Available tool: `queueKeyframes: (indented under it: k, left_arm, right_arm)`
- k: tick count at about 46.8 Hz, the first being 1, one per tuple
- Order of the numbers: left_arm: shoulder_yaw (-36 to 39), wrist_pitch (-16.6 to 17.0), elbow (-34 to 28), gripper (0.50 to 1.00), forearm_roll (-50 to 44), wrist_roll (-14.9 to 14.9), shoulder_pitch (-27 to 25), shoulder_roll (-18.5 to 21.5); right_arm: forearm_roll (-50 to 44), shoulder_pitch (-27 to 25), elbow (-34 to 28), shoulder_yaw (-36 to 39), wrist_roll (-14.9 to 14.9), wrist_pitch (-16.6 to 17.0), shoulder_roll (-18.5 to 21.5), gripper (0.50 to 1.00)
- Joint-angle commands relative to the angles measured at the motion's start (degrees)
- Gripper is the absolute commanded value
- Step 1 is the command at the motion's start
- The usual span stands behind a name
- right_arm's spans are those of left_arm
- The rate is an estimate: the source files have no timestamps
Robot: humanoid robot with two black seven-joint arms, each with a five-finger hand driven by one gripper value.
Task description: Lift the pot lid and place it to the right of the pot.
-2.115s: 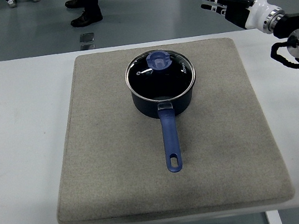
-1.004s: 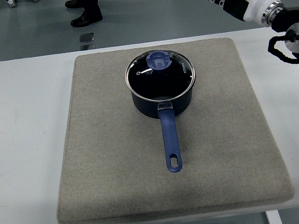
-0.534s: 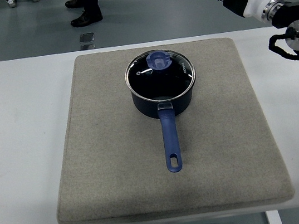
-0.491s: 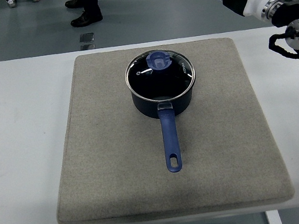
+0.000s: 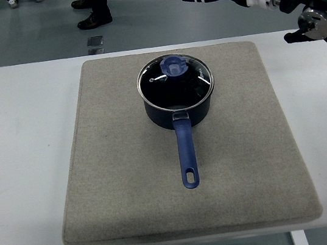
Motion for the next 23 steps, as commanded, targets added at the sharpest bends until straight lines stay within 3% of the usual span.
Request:
queueKeyframes:
  k: [1,14,23]
  left_arm:
    - [0.0,-0.1,0.0,1.000,0.0,0.0,0.1,0.0]
    - [0.0,0.0,0.0,1.000,0.0,0.0,0.0,0.0]
    - [0.0,0.0,0.0,1.000,-0.1,0.0,0.0,0.0]
  right_arm:
    - [-2.0,1.9,0.3,-4.0,0.8,0.1,-0.1,0.913]
    - [-18.4,5.1,4.1,-8.0,1.3,0.5,0.0,0.913]
    - [-24.9,8.7,6.7,-13.8,1.4,3.7,-0.2,0.913]
